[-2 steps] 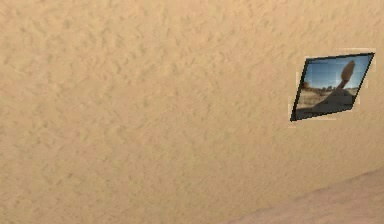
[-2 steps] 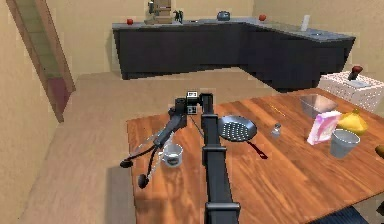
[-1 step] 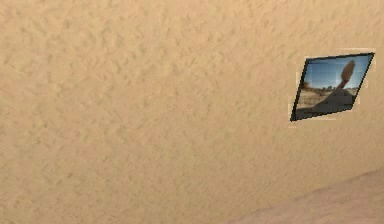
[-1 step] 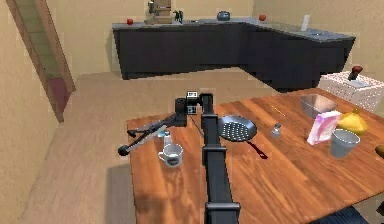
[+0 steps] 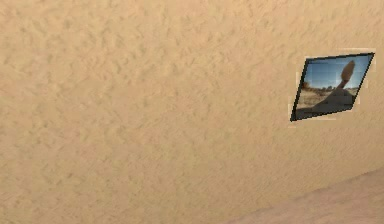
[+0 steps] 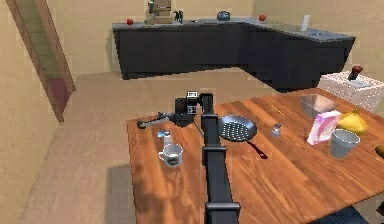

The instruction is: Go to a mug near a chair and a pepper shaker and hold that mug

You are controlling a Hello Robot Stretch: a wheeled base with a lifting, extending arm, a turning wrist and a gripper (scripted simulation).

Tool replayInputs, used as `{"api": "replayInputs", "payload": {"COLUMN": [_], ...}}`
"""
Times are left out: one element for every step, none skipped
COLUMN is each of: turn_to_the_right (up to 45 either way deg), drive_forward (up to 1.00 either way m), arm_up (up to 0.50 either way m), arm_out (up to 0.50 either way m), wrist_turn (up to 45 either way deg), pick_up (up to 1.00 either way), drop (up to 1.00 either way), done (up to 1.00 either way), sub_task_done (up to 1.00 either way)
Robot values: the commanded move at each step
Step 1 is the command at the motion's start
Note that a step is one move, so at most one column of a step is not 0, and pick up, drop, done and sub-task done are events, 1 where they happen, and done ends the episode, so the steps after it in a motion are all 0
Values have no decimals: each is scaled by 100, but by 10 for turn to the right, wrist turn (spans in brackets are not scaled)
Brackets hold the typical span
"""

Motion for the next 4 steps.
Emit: {"api": "replayInputs", "payload": {"turn_to_the_right": [0,0,0,0], "drive_forward": [0,0,0,0], "arm_up": [0,-30,0,10], "arm_out": [0,0,0,0], "wrist_turn": [120,0,0,0], "pick_up": [0,0,100,0], "drop": [0,0,0,0], "done": [0,0,0,0], "sub_task_done": [0,0,0,0]}}
